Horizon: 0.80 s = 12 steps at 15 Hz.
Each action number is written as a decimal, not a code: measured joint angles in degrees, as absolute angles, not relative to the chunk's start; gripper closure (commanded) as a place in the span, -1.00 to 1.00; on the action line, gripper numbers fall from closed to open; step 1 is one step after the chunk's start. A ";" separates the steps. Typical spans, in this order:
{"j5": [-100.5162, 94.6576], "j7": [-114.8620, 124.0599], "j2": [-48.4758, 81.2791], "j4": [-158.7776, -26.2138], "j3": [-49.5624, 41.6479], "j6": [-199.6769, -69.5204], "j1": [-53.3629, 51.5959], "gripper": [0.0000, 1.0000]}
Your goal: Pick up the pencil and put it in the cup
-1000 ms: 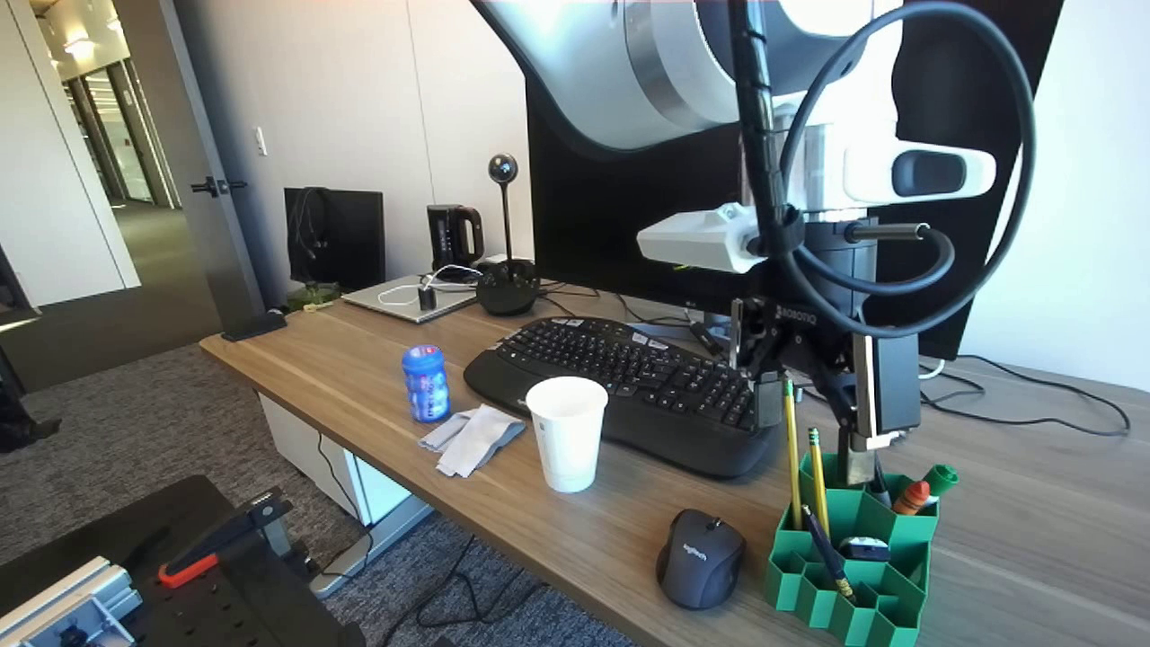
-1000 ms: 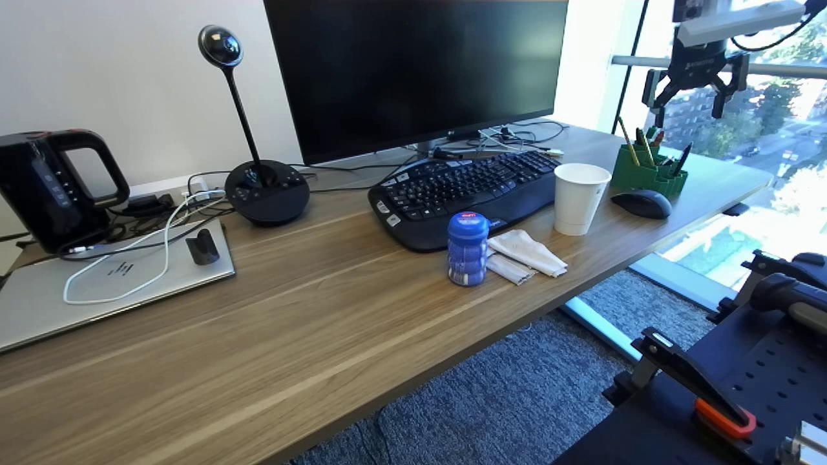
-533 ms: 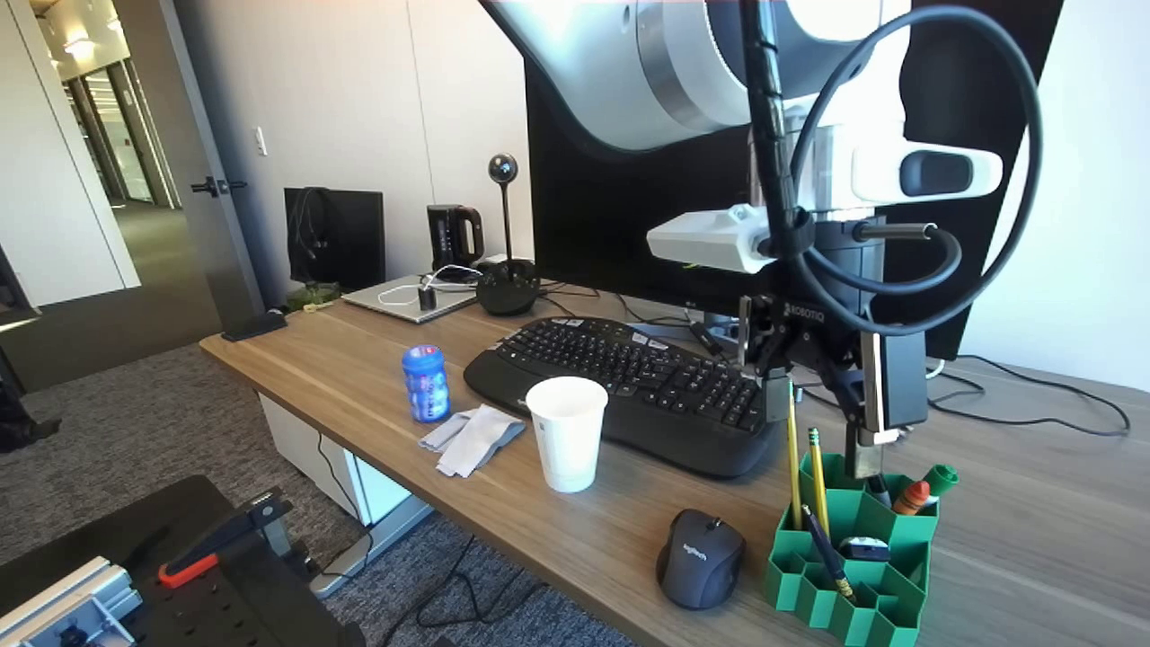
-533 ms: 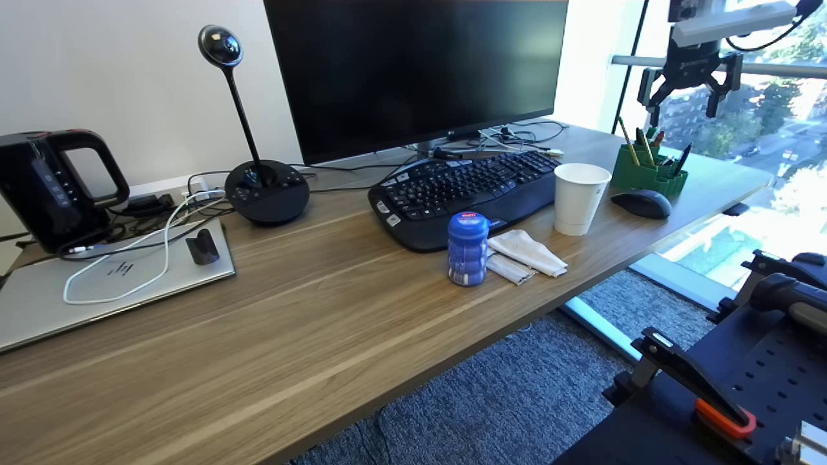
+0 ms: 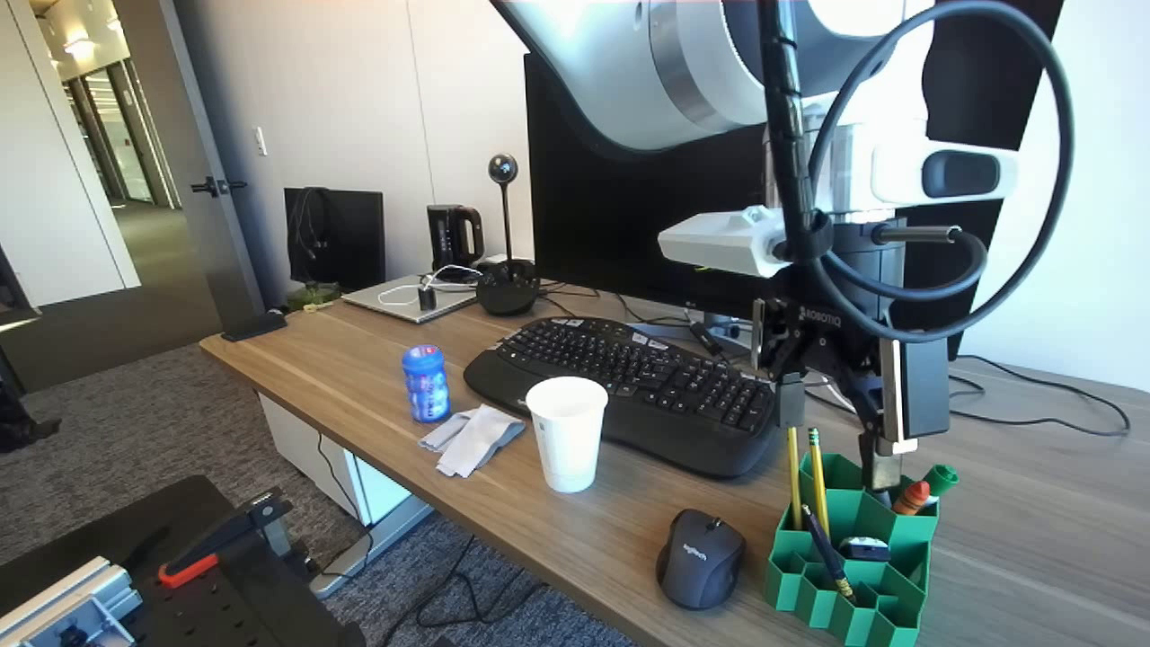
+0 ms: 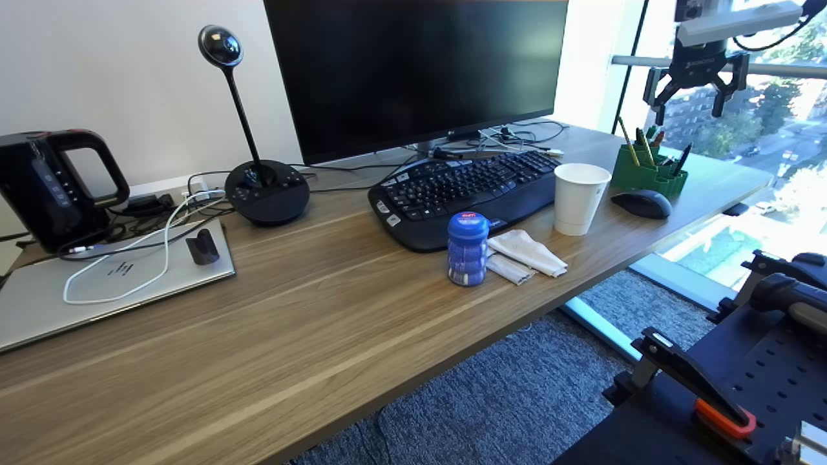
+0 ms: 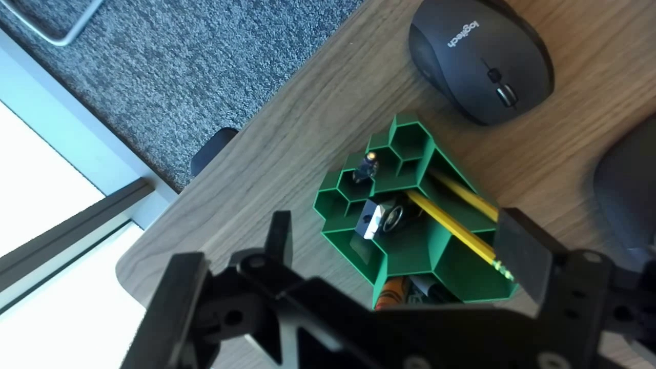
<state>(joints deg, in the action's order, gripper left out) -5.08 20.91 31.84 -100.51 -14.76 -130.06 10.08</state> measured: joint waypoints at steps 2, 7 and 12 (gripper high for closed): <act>-5.08 21.12 31.84 -100.66 -15.16 -130.03 10.11 -1.00; -5.14 21.16 31.84 -101.40 -16.11 -130.03 10.16 -1.00; -5.25 21.16 31.82 -103.31 -16.25 -130.10 10.15 -1.00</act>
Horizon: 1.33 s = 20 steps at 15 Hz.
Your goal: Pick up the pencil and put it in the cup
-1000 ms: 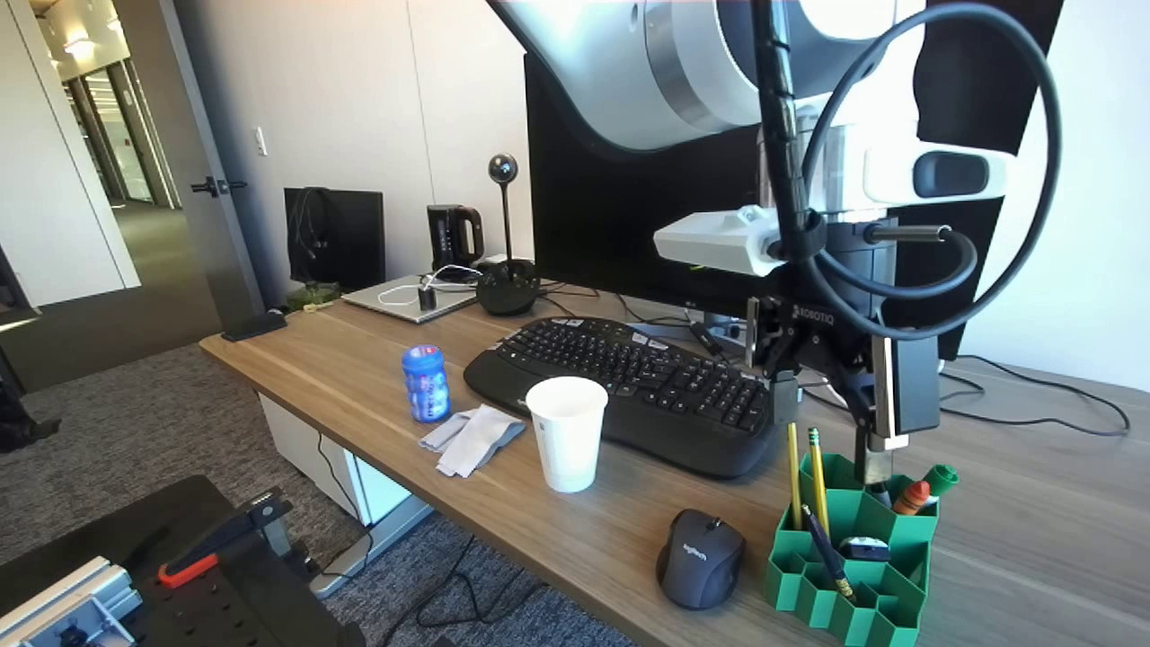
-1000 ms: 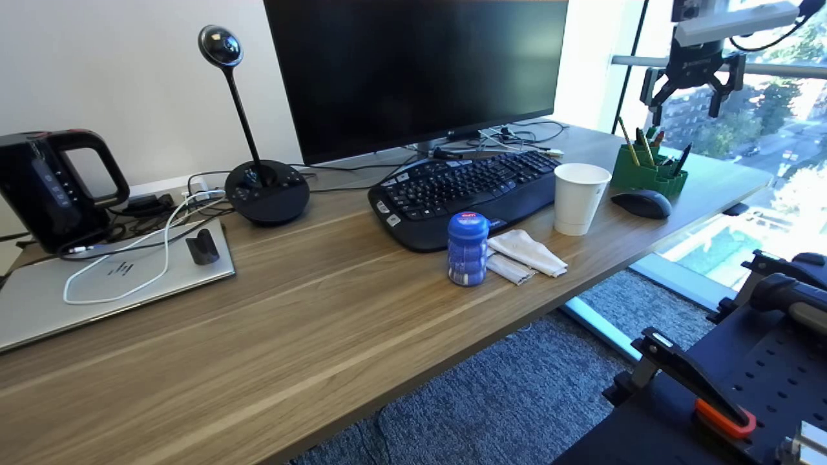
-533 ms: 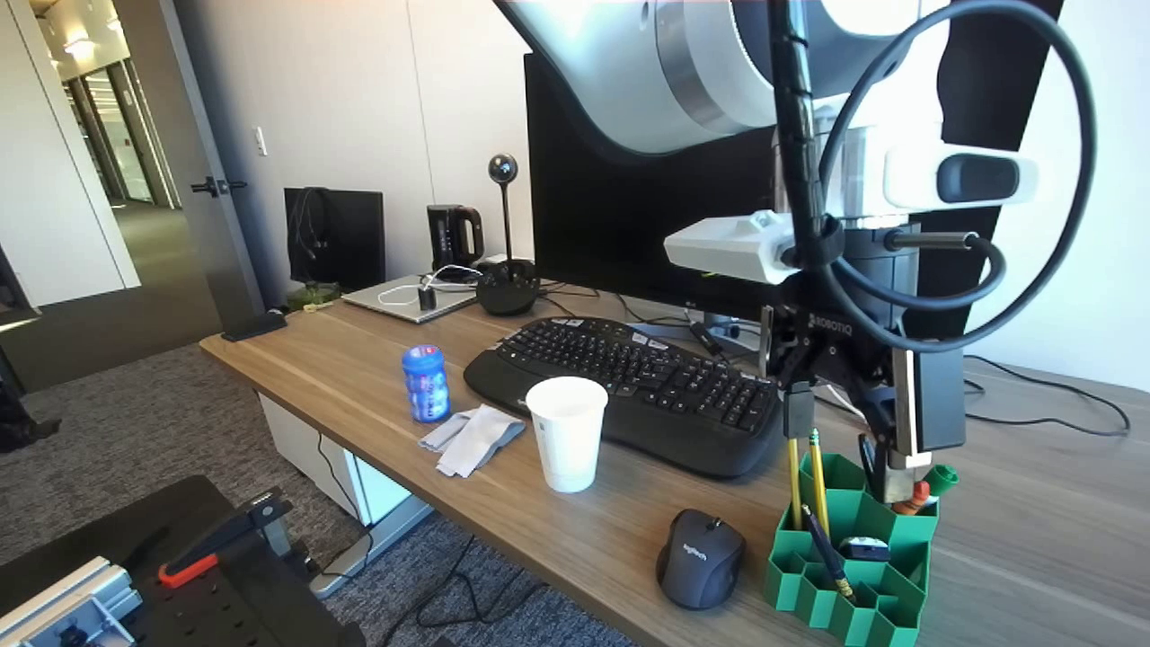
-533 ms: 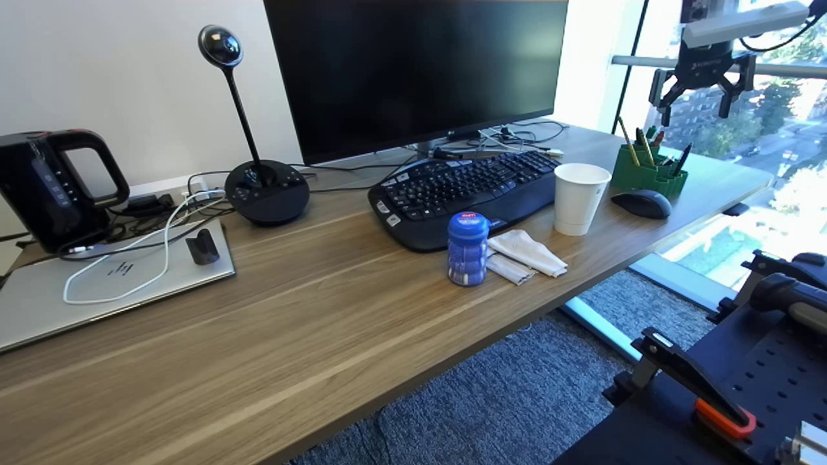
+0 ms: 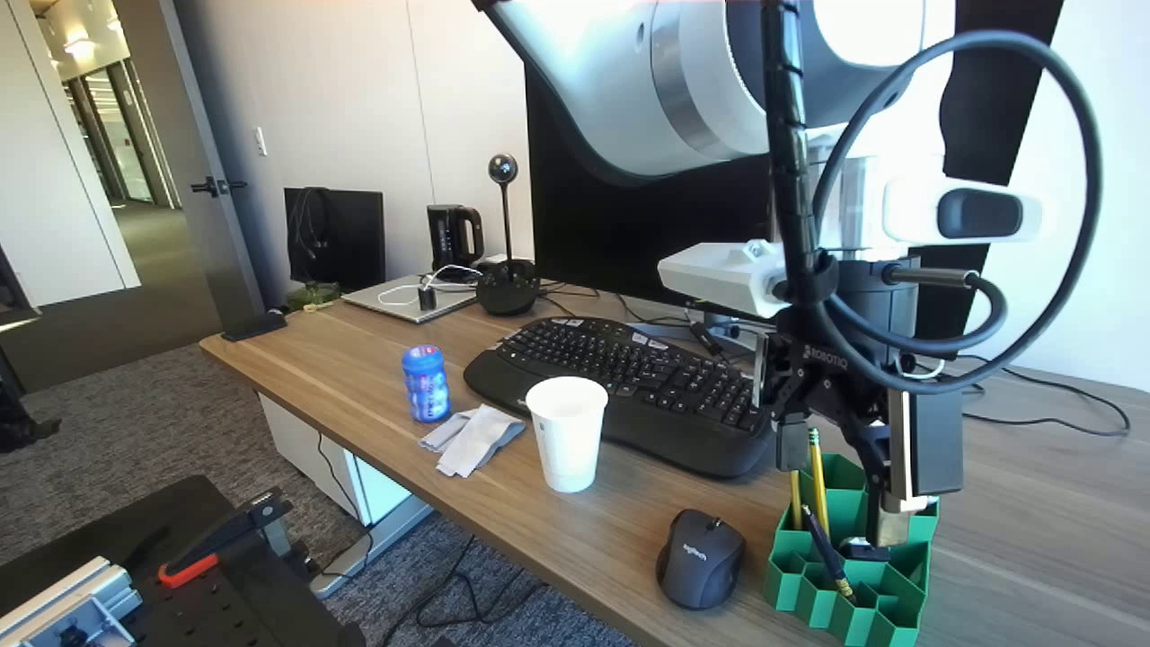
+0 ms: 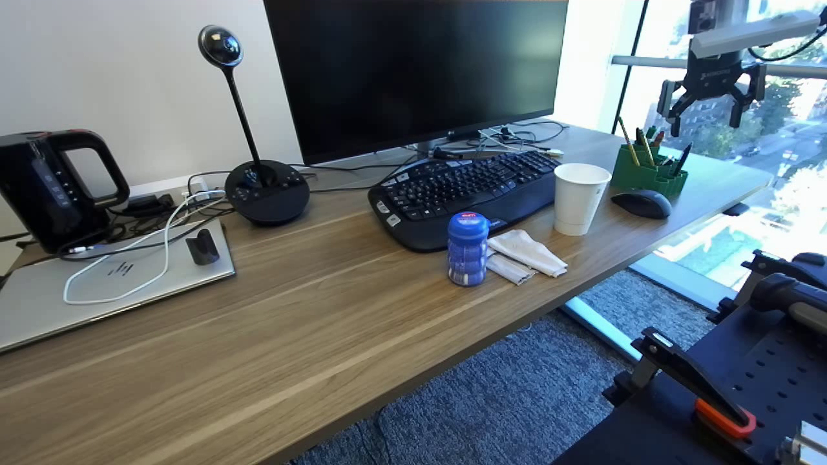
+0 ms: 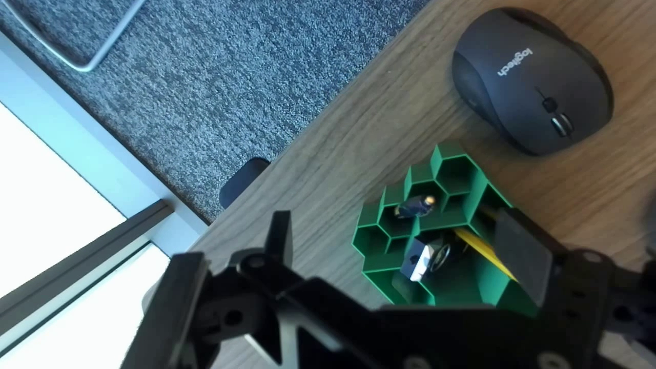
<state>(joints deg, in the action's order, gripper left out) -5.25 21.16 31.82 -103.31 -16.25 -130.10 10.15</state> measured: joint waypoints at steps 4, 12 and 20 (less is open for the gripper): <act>-5.27 21.16 31.82 -104.57 -16.25 -130.15 10.15 -1.00; -5.27 21.14 31.83 -104.80 -16.25 -130.15 10.15 -1.00; -5.44 21.14 32.26 -104.53 -16.24 -130.30 9.72 0.46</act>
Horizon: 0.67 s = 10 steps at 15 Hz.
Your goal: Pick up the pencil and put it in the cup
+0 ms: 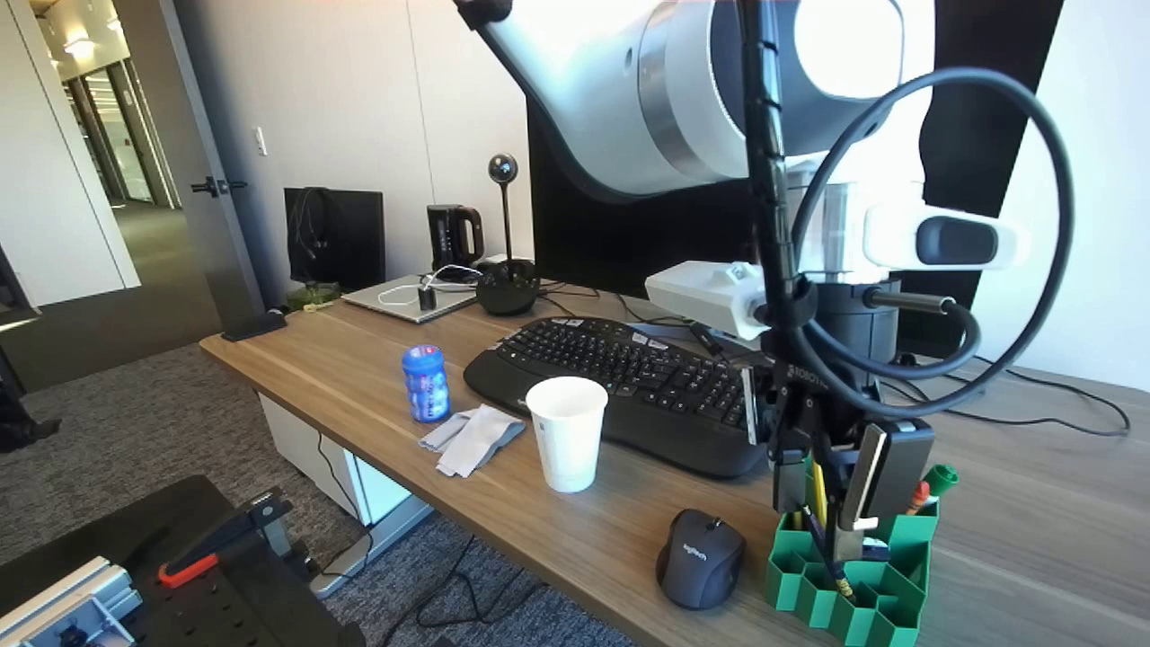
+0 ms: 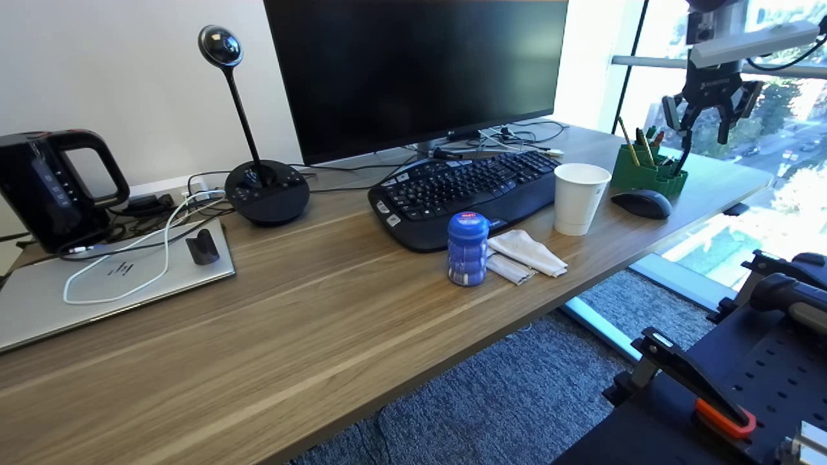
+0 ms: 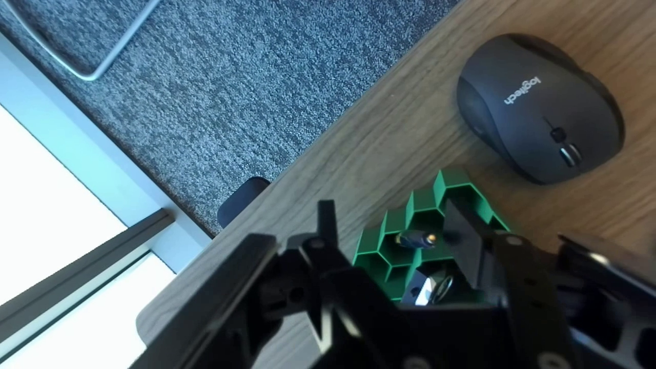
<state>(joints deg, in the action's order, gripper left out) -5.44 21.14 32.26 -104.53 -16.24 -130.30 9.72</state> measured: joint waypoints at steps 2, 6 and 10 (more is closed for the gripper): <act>-5.44 21.24 32.30 -104.39 -16.24 -130.32 9.59 0.77; -5.44 21.83 33.05 -103.42 -16.24 -130.32 9.54 1.00; -5.41 22.19 33.68 -102.49 -16.23 -130.32 9.52 0.96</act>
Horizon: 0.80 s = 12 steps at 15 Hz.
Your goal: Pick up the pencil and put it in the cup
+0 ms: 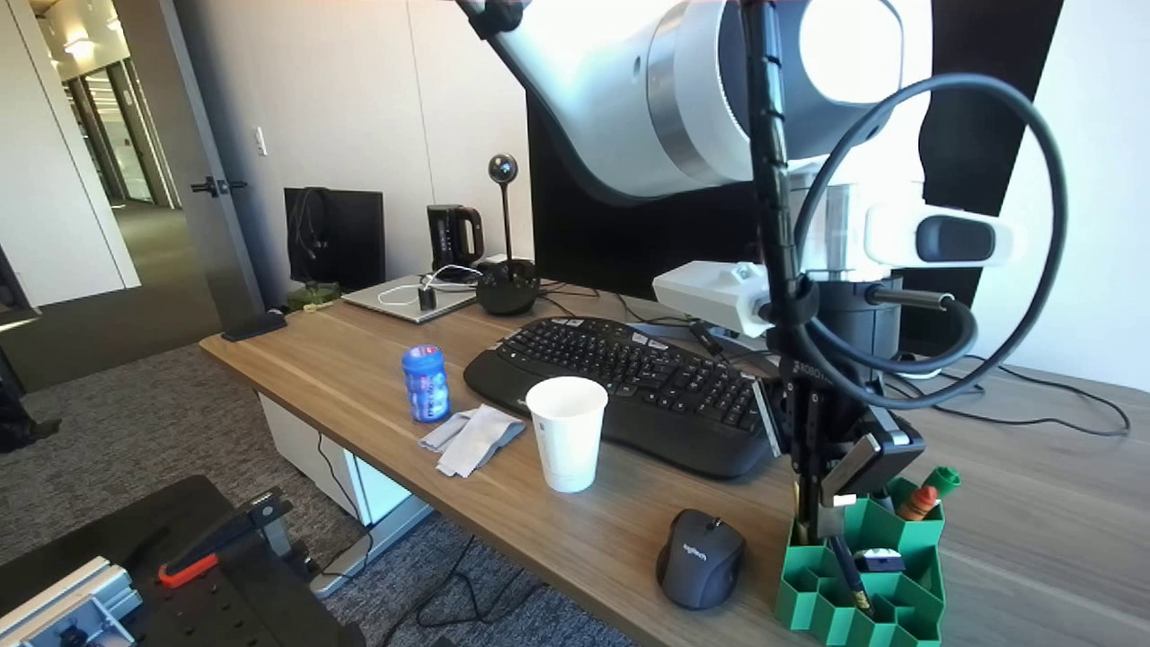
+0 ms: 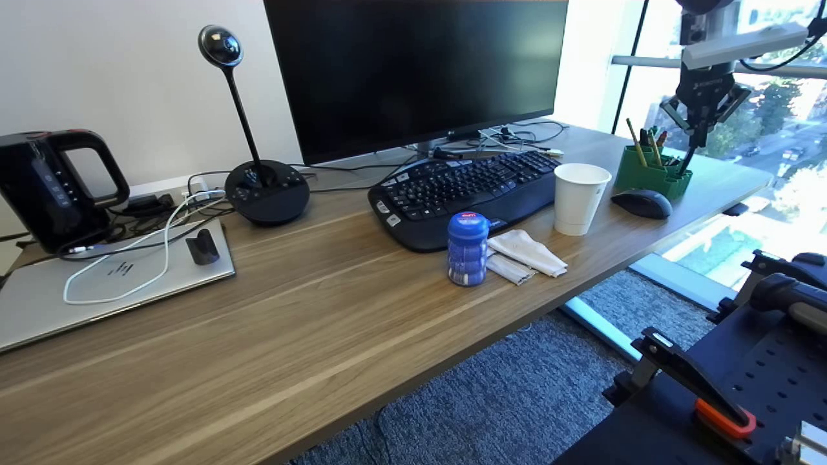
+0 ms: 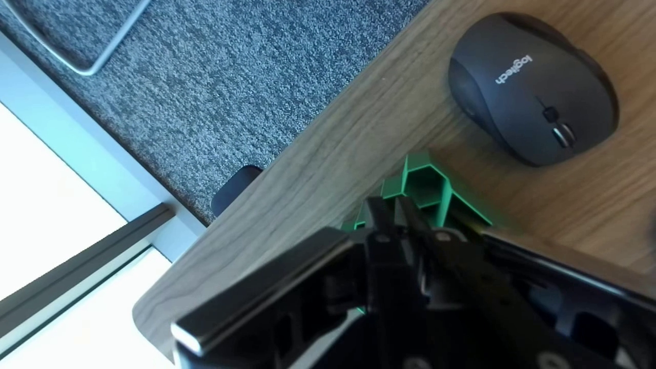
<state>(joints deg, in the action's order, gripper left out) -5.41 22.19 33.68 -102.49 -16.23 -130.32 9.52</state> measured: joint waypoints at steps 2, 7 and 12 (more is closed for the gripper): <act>-5.39 22.22 33.70 -102.32 -16.23 -130.32 9.52 0.96; -5.27 22.23 33.70 -102.01 -16.23 -130.32 9.52 0.96; -5.21 22.22 33.30 -101.50 -16.23 -130.33 9.52 0.96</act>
